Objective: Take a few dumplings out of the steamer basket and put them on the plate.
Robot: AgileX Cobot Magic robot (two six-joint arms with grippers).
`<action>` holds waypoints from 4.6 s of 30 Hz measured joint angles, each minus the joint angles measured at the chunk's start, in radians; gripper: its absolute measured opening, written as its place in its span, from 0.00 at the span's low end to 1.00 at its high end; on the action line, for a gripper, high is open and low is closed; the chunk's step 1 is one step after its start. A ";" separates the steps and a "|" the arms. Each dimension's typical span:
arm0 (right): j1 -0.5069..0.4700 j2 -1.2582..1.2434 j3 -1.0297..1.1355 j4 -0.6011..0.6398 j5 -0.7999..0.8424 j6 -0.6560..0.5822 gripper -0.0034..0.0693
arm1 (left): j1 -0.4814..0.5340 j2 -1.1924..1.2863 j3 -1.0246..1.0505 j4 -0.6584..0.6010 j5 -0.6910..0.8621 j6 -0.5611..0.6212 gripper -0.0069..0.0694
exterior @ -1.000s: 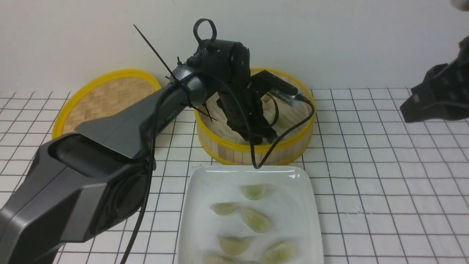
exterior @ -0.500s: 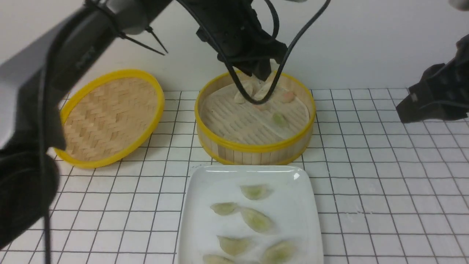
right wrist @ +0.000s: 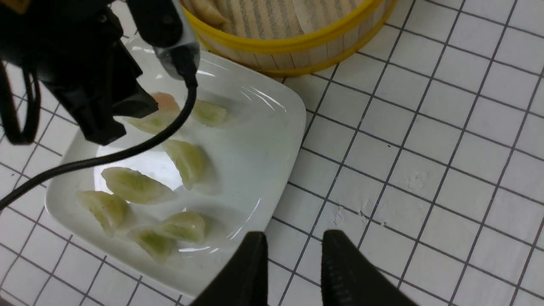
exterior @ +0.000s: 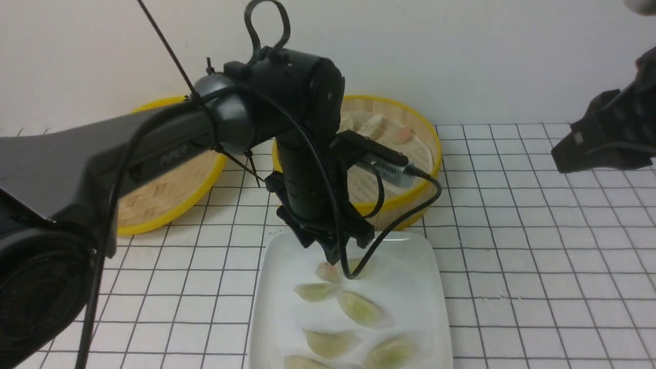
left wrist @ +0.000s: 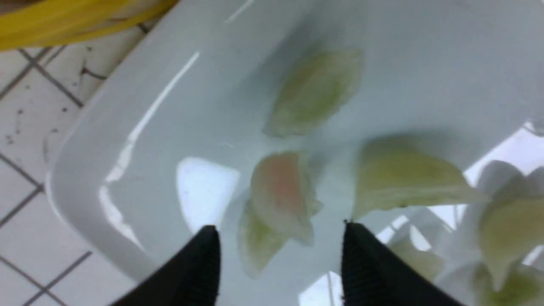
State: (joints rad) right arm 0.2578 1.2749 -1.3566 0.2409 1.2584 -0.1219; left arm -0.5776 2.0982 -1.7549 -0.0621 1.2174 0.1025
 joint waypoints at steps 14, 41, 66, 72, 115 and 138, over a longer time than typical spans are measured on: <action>0.000 -0.320 0.237 0.069 -0.261 -0.001 0.19 | 0.000 -0.112 -0.082 0.087 0.008 -0.076 0.15; 0.000 -1.176 1.037 0.022 -1.372 0.043 0.03 | 0.000 -1.535 1.170 0.089 -0.957 -0.217 0.08; 0.000 -1.176 1.037 0.022 -1.375 0.044 0.03 | 0.106 -1.771 1.310 0.144 -0.840 -0.205 0.08; 0.000 -1.176 1.037 0.022 -1.376 0.044 0.03 | 0.368 -2.011 1.501 0.100 -0.836 -0.196 0.08; -0.059 -1.188 1.128 -0.079 -1.149 -0.116 0.03 | 0.547 -2.108 1.781 0.042 -0.832 -0.066 0.08; -0.238 -1.284 1.380 -0.084 -0.872 -0.058 0.03 | 0.547 -2.108 1.781 0.042 -0.832 -0.066 0.08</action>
State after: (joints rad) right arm 0.0195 -0.0094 0.0236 0.1570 0.3867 -0.1798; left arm -0.0304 -0.0099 0.0263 -0.0196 0.3855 0.0362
